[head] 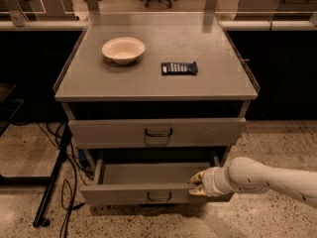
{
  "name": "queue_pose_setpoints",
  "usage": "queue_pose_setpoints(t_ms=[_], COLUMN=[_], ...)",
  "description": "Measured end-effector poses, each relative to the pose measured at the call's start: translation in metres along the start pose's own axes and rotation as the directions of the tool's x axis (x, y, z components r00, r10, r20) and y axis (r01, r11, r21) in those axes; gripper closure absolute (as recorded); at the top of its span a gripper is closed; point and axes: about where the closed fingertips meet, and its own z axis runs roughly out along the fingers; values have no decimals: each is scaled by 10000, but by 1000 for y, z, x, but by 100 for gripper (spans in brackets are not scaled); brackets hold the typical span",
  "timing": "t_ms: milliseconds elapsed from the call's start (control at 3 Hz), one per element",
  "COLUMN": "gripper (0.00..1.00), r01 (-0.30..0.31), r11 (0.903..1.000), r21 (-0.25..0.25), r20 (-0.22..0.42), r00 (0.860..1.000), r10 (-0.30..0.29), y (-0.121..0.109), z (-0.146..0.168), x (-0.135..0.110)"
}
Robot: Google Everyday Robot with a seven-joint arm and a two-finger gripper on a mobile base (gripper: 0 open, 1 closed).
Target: Open middle drawer
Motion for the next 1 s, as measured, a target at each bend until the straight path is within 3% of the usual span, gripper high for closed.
queue_pose_setpoints(t_ms=[667, 1000], gripper=[59, 63], r01=[0, 0], r11=[10000, 10000], r21=[-1, -2], r20=[1, 1], r00=[10000, 10000], r10=[0, 0], y=[0, 0], z=[0, 0], x=[0, 0])
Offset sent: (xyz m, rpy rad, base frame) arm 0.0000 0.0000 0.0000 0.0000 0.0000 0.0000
